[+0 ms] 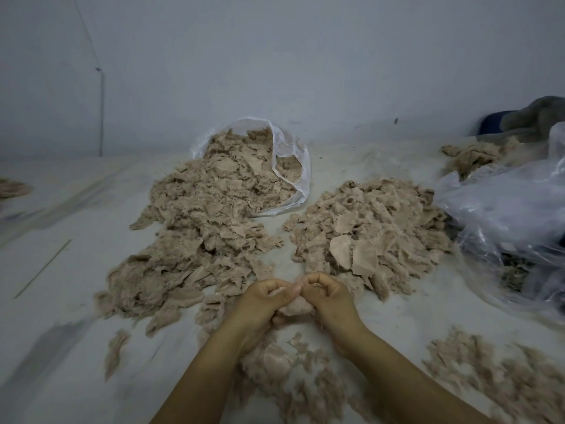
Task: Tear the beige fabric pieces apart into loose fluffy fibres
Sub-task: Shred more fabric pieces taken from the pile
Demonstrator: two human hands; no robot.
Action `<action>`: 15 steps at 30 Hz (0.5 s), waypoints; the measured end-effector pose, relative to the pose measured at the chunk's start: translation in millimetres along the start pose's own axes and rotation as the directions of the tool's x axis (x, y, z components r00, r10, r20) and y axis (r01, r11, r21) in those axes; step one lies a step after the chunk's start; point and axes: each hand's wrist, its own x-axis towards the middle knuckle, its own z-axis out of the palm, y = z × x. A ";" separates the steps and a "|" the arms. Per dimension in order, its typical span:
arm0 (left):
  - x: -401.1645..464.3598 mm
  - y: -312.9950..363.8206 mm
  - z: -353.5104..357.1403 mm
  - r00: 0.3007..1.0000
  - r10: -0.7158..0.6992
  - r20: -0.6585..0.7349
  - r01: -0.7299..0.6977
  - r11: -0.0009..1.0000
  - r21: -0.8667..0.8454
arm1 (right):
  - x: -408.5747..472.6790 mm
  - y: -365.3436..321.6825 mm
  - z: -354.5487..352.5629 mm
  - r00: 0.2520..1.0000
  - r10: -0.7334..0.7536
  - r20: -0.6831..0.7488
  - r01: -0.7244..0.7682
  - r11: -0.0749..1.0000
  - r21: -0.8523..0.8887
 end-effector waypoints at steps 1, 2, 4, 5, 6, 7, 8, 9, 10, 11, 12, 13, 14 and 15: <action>0.6 -0.4 1.7 0.999 0.005 -0.032 -0.006 1.000 -0.014 | 0.2 2.4 0.0 0.999 -0.019 -0.027 0.019 1.000 0.008; 1.3 -1.2 2.5 0.997 0.015 -0.071 -0.015 1.000 -0.009 | 1.1 4.8 -0.7 0.997 -0.030 -0.069 0.031 0.999 0.026; 2.5 -1.6 0.7 0.988 0.037 -0.150 -0.032 0.999 0.040 | 3.2 6.1 -4.7 0.985 -0.044 -0.164 0.053 0.997 0.048; 2.6 -1.7 -2.4 0.982 0.048 -0.182 -0.037 0.997 0.063 | 3.7 5.7 -9.3 0.979 -0.059 -0.198 0.066 0.997 0.031; 2.6 -1.3 -7.0 0.975 0.059 -0.213 -0.045 0.996 0.072 | 3.7 4.8 -16.0 0.975 -0.074 -0.208 0.074 0.997 -0.008; 2.4 -0.2 -12.6 0.968 0.068 -0.240 -0.053 0.996 0.068 | 2.7 3.3 -24.2 0.981 -0.073 -0.182 0.061 0.996 -0.071; 2.1 0.8 -18.2 0.964 0.070 -0.255 -0.057 0.997 0.059 | 0.7 1.1 -32.2 0.993 -0.046 -0.112 0.028 0.987 -0.155; 1.7 1.5 -22.3 0.966 0.069 -0.249 -0.057 0.997 0.053 | -2.1 -2.0 -39.1 1.000 0.014 -0.009 -0.016 0.967 -0.255; 1.2 1.7 -24.1 0.973 0.066 -0.222 -0.056 0.997 0.052 | -5.0 -5.1 -44.1 0.992 0.090 0.084 -0.056 0.935 -0.350; 0.9 1.8 -22.9 0.981 0.067 -0.180 -0.058 0.997 0.053 | -7.2 -8.1 -46.3 0.982 0.141 0.129 -0.075 0.903 -0.422; 0.3 1.8 -19.3 0.988 0.070 -0.137 -0.061 0.996 0.065 | -7.9 -10.0 -45.9 0.982 0.144 0.124 -0.071 0.885 -0.460; -0.4 1.7 -13.6 0.993 0.070 -0.092 -0.063 0.995 0.083 | -7.8 -11.3 -43.3 0.986 0.128 0.107 -0.066 0.890 -0.452; -1.4 1.4 -7.3 0.996 0.070 -0.050 -0.065 0.993 0.100 | -7.6 -12.1 -39.8 0.985 0.130 0.116 -0.075 0.916 -0.394; -2.1 1.3 -1.4 0.998 0.068 -0.016 -0.066 0.992 0.106 | -7.8 -12.9 -34.8 0.977 0.138 0.162 -0.083 0.948 -0.308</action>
